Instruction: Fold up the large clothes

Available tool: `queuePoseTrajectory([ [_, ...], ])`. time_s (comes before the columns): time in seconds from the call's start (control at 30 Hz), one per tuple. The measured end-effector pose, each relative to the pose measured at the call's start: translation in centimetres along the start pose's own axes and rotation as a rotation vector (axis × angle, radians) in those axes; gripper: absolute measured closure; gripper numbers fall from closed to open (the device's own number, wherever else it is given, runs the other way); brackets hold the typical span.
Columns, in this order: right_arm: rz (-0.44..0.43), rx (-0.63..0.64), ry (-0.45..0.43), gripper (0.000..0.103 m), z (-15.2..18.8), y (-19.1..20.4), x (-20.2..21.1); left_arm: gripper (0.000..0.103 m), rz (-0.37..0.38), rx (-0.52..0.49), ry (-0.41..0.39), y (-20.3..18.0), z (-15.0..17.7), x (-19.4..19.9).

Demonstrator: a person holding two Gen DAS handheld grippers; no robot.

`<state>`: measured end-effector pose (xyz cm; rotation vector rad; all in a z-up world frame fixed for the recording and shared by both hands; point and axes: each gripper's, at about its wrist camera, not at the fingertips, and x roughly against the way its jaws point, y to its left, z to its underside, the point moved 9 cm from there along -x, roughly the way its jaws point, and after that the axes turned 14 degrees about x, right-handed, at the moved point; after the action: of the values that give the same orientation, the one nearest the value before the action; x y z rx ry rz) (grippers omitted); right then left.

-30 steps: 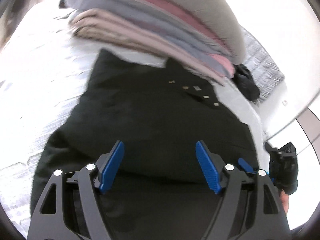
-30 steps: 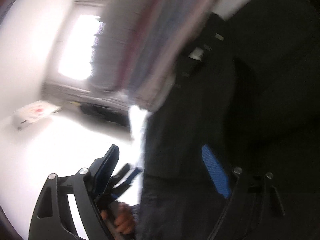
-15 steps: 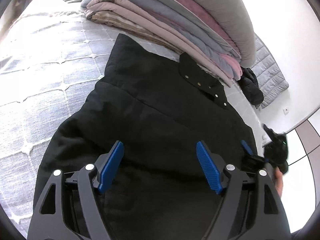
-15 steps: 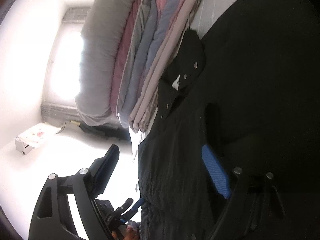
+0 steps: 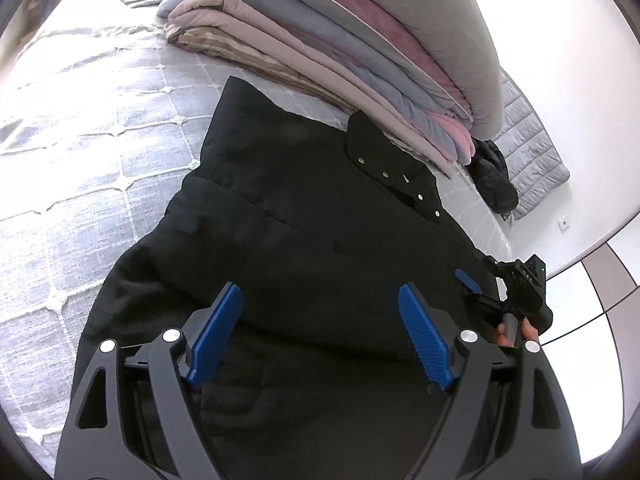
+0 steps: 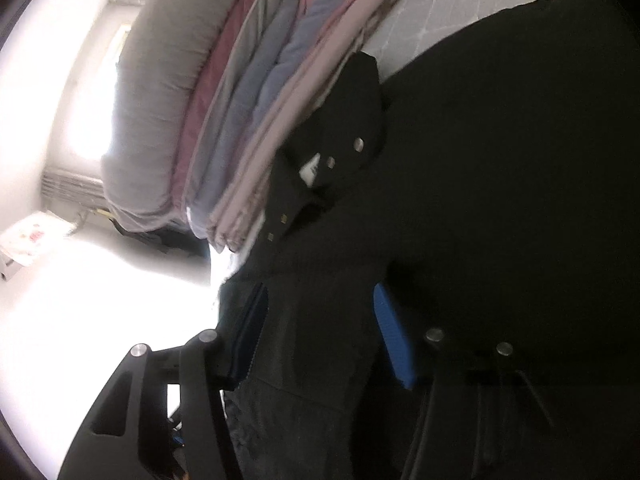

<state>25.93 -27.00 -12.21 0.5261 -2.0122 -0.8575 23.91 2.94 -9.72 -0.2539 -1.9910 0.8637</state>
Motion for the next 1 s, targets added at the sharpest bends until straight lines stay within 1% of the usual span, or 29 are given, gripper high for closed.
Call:
queuePoseTrajectory([
  [0.1,0.046,0.009,-0.016,0.049,-0.4,-0.2,0.4,0.025,-0.004,-0.001,0.009,0.0,0.2,-0.2],
  [0.2,0.058,0.015,0.032,0.049,0.4,-0.3,0.0,0.025,-0.005,-0.007,0.011,-0.1,0.3,-0.2],
  [0.23,0.044,0.010,0.035,0.049,0.5,-0.2,0.1,0.025,-0.005,-0.008,0.012,-0.1,0.3,-0.2],
  [0.27,-0.003,0.002,0.037,0.049,0.5,0.2,-0.2,0.025,-0.004,-0.008,0.011,-0.2,0.3,-0.2],
  [0.3,-0.021,0.000,0.041,0.049,0.4,0.4,-0.6,0.025,-0.004,-0.008,0.011,-0.2,0.3,-0.1],
  [0.4,-0.047,0.004,0.066,0.048,0.3,0.8,-1.7,0.025,-0.002,-0.003,0.008,-0.2,0.3,0.0],
  [0.47,-0.052,0.015,0.077,0.050,-0.4,0.8,-2.7,0.025,0.000,-0.002,0.007,-0.2,0.2,0.0],
  [0.5,-0.043,0.027,0.075,0.068,-0.7,0.8,-2.9,0.025,-0.002,-0.003,0.006,-0.2,0.2,0.1],
  [0.53,-0.031,0.036,0.067,0.089,-1.1,0.9,-3.2,0.025,-0.003,-0.002,0.004,-0.2,0.2,0.1],
  [0.57,-0.032,0.056,0.038,0.093,-1.9,1.2,-3.0,0.025,-0.002,-0.001,0.003,-0.1,0.1,0.2],
  [0.6,-0.047,0.075,0.012,0.093,-2.4,1.8,-2.6,0.025,-0.001,0.001,0.001,-0.1,0.0,0.2],
  [0.67,-0.053,0.142,-0.044,0.094,-3.8,3.4,-1.9,0.025,0.002,-0.001,-0.004,0.0,-0.1,0.3],
  [0.73,-0.037,0.180,-0.058,0.094,-4.5,4.2,-1.7,0.025,0.000,0.000,-0.006,0.2,-0.3,0.4],
  [0.8,0.032,0.192,-0.042,0.094,-5.1,3.9,-2.0,0.025,-0.006,-0.002,-0.004,0.4,-0.3,0.3],
  [0.87,0.142,0.150,-0.029,0.093,-4.9,1.9,-1.4,0.025,-0.008,-0.006,0.001,0.4,-0.2,0.4],
  [0.9,0.170,0.120,-0.029,0.086,-4.6,1.0,-0.8,0.025,-0.008,-0.004,0.002,0.4,-0.1,0.5],
  [0.93,0.195,0.096,-0.036,0.075,-4.3,0.1,0.0,0.025,-0.005,-0.002,0.003,0.3,-0.1,0.7],
  [0.97,0.205,0.076,-0.053,0.071,-3.7,-0.5,1.7,0.025,0.003,-0.006,0.004,-0.2,0.0,1.2],
  [1.0,0.195,0.070,-0.066,0.064,-3.2,-0.5,2.9,0.025,0.015,-0.019,0.003,-0.7,0.2,1.9],
])
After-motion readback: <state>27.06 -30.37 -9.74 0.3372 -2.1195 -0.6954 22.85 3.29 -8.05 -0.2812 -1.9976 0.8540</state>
